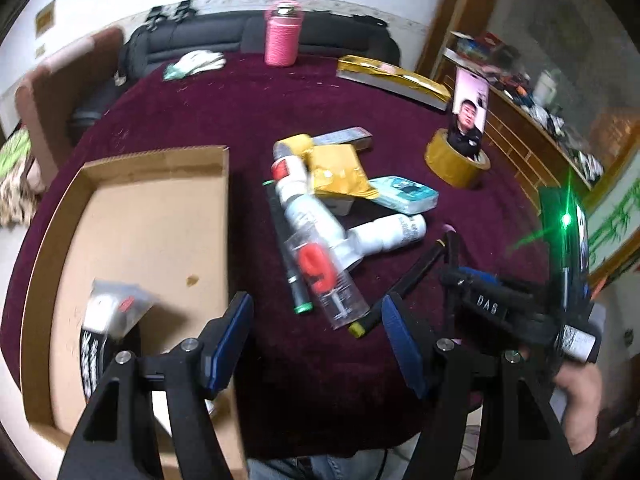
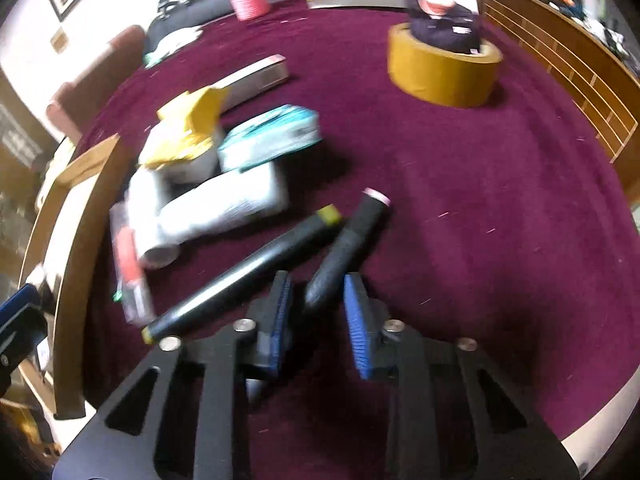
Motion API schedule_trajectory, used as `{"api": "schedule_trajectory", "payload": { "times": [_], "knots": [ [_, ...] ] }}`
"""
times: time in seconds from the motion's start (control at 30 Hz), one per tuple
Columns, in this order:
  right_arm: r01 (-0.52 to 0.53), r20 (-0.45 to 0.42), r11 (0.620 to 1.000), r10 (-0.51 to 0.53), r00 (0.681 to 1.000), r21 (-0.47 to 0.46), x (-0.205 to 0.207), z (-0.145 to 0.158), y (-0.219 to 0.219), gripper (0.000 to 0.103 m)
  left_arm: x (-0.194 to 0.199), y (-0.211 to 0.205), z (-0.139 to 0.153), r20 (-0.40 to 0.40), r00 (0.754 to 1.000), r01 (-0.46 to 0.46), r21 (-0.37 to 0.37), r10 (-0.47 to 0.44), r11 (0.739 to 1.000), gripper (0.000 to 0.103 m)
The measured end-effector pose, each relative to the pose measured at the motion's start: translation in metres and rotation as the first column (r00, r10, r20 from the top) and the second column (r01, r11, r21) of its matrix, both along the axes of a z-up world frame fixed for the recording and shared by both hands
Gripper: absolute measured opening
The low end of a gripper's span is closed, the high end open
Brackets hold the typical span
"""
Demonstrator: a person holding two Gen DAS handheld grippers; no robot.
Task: Organize objects
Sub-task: 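Grasp a black marker with the right gripper, then grasp a second black marker with the left gripper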
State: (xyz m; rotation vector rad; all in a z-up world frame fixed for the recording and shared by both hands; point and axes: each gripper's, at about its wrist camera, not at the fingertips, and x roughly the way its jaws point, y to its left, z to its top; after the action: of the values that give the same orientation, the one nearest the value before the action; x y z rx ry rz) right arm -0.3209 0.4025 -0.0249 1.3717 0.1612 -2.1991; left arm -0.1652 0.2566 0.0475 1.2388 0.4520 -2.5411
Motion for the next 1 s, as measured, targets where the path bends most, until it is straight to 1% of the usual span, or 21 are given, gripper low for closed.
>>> {"api": "schedule_trajectory", "payload": {
  "times": [0.07, 0.13, 0.17, 0.2, 0.27, 0.3, 0.33, 0.37, 0.43, 0.47, 0.5, 0.53, 0.57, 0.6, 0.63, 0.77, 0.8, 0.83, 0.9, 0.97, 1.0],
  "knots": [
    [-0.008, -0.007, 1.0, 0.008, 1.0, 0.014, -0.006, 0.001, 0.006, 0.017, -0.016, 0.008, -0.002, 0.016, 0.998, 0.067, 0.003, -0.067, 0.998, 0.067],
    [-0.015, -0.029, 0.999, 0.016, 0.999, 0.033, -0.007, 0.002, 0.012, 0.017, -0.029, 0.017, -0.004, 0.033, 0.991, 0.128, -0.015, -0.127, 0.992, 0.067],
    [-0.02, -0.038, 0.999, 0.021, 0.999, 0.031, -0.007, 0.003, 0.016, 0.018, -0.039, 0.026, -0.007, 0.047, 0.981, 0.19, -0.024, -0.189, 0.981, 0.067],
    [-0.029, -0.05, 0.999, 0.03, 0.998, 0.025, -0.006, 0.004, 0.02, 0.018, -0.044, 0.03, -0.009, 0.058, 0.974, 0.219, -0.022, -0.217, 0.976, 0.067],
    [-0.038, -0.054, 0.999, 0.039, 0.998, 0.025, -0.007, 0.002, 0.021, 0.02, -0.062, 0.039, -0.02, 0.105, 0.961, 0.261, -0.029, -0.257, 0.965, 0.067],
    [-0.043, -0.048, 0.999, 0.044, 0.998, 0.012, -0.007, 0.001, 0.019, 0.02, -0.068, 0.042, -0.022, 0.115, 0.957, 0.272, -0.031, -0.267, 0.962, 0.067],
    [-0.043, -0.028, 0.999, 0.043, 0.999, -0.005, -0.008, -0.002, 0.021, 0.023, -0.074, 0.045, -0.025, 0.12, 0.951, 0.292, -0.03, -0.286, 0.956, 0.067],
    [-0.038, -0.018, 0.999, 0.037, 0.999, -0.024, -0.007, -0.003, 0.024, 0.023, -0.081, 0.048, -0.029, 0.134, 0.942, 0.314, -0.035, -0.307, 0.949, 0.067],
    [-0.041, -0.022, 0.998, 0.04, 0.999, -0.041, -0.009, -0.004, 0.026, 0.023, -0.09, 0.055, -0.036, 0.178, 0.93, 0.338, -0.065, -0.322, 0.939, 0.067],
    [-0.044, -0.021, 0.998, 0.043, 0.999, -0.051, -0.01, -0.004, 0.028, 0.022, -0.094, 0.058, -0.04, 0.202, 0.919, 0.36, -0.078, -0.339, 0.93, 0.067],
    [-0.046, -0.017, 0.997, 0.045, 0.999, -0.058, -0.012, -0.004, 0.029, 0.021, -0.096, 0.06, -0.044, 0.217, 0.913, 0.37, -0.077, -0.346, 0.926, 0.065],
    [-0.046, -0.013, 0.997, 0.045, 0.999, -0.066, -0.013, -0.003, 0.031, 0.02, -0.098, 0.061, -0.047, 0.223, 0.91, 0.372, -0.067, -0.349, 0.926, 0.059],
    [-0.041, -0.01, 0.997, 0.041, 0.999, -0.07, -0.014, -0.003, 0.03, 0.019, -0.101, 0.061, -0.052, 0.234, 0.905, 0.378, -0.053, -0.356, 0.924, 0.056],
    [-0.042, -0.007, 0.996, 0.042, 0.999, -0.074, -0.015, -0.003, 0.031, 0.019, -0.103, 0.062, -0.056, 0.25, 0.9, 0.381, -0.057, -0.356, 0.923, 0.051],
    [-0.049, -0.007, 0.996, 0.049, 0.999, -0.077, -0.015, -0.002, 0.031, 0.017, -0.105, 0.064, -0.061, 0.272, 0.895, 0.386, -0.078, -0.353, 0.919, 0.043],
    [-0.073, -0.012, 0.994, 0.072, 0.997, -0.082, -0.013, -0.003, 0.026, 0.017, -0.109, 0.065, -0.064, 0.26, 0.898, 0.387, -0.078, -0.356, 0.919, 0.039],
    [-0.076, -0.022, 0.994, 0.075, 0.997, -0.076, -0.011, -0.003, 0.025, 0.017, -0.109, 0.065, -0.064, 0.256, 0.9, 0.383, -0.077, -0.353, 0.921, 0.031],
    [-0.072, -0.026, 0.994, 0.07, 0.997, -0.077, -0.011, -0.004, 0.025, 0.017, -0.109, 0.065, -0.063, 0.252, 0.902, 0.378, -0.073, -0.35, 0.923, 0.019],
    [-0.079, -0.038, 0.994, 0.077, 0.996, -0.079, -0.014, -0.004, 0.023, 0.016, -0.11, 0.064, -0.062, 0.247, 0.905, 0.371, -0.061, -0.346, 0.927, 0.014],
    [-0.063, -0.019, 0.992, 0.061, 0.998, -0.111, -0.021, -0.003, 0.027, 0.014, -0.108, 0.056, -0.056, 0.206, 0.927, 0.325, -0.025, -0.313, 0.945, 0.013],
    [-0.061, -0.007, 0.988, 0.06, 0.998, -0.141, -0.024, 0.0, 0.029, 0.014, -0.107, 0.053, -0.054, 0.197, 0.932, 0.314, -0.014, -0.306, 0.949, 0.013]
  ]
}}
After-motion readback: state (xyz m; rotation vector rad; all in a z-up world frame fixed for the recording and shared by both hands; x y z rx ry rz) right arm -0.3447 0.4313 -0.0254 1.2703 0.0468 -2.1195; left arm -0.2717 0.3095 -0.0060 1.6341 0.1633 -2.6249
